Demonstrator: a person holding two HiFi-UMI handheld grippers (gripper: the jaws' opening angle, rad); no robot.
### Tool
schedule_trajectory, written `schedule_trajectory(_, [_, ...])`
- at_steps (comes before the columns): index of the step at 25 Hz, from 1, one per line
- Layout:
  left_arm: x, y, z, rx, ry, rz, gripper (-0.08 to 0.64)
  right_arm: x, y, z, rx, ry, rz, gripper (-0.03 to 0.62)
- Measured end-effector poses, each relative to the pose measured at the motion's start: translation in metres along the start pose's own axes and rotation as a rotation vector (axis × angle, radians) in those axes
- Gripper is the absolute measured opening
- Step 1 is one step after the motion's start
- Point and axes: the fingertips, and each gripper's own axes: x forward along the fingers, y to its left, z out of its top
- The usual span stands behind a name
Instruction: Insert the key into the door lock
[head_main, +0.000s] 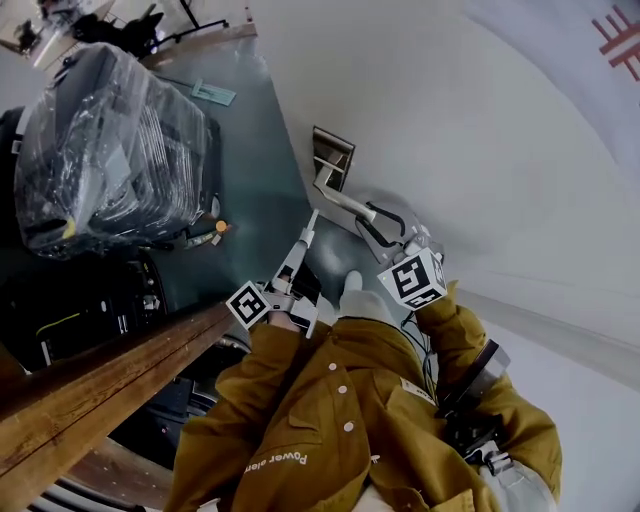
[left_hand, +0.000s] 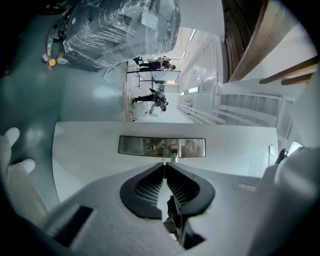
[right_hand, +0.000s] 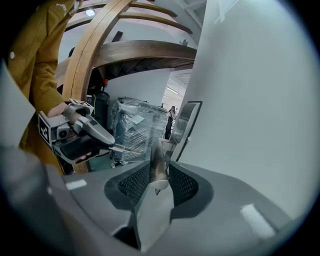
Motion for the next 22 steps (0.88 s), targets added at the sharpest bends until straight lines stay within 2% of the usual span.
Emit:
schedule_trajectory(8, [0.050,0.018,0.013,-0.020,0.003,0.005,0.025,0.000,0.000,0.002,0.007,0.017,0.021,0.126])
schedule_trajectory(12, [0.067,0.019,0.015,0.000,0.035,0.011,0.025,0.000,0.000,0.002,0.006,0.018,0.026,0.126])
schedule_trajectory(22, [0.074,0.027,0.016,0.017,0.047,0.035,0.025,0.000,0.002,0.001,0.007,0.016,0.041,0.124])
